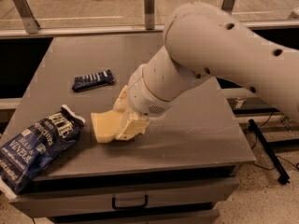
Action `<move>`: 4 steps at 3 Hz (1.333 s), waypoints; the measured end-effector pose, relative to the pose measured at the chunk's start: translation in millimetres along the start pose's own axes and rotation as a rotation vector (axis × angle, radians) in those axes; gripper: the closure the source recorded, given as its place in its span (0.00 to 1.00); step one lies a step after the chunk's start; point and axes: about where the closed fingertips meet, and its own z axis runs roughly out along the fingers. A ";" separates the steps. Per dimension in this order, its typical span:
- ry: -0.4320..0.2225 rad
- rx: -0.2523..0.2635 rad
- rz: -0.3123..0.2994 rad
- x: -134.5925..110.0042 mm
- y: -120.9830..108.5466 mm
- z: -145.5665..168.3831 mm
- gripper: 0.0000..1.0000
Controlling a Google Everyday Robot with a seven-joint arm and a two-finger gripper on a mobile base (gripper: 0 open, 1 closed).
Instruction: Move sponge near blue chip bag
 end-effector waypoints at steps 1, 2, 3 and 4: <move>0.000 -0.048 -0.015 -10.2 5.4 25.1 0.82; 0.001 -0.045 -0.019 -12.1 5.7 23.6 0.59; 0.003 -0.044 -0.023 -13.9 6.2 22.7 0.36; 0.004 -0.042 -0.027 -15.6 6.7 21.8 0.12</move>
Offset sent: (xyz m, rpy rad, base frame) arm -0.0035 0.0196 -0.0150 -0.0149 0.0273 0.0330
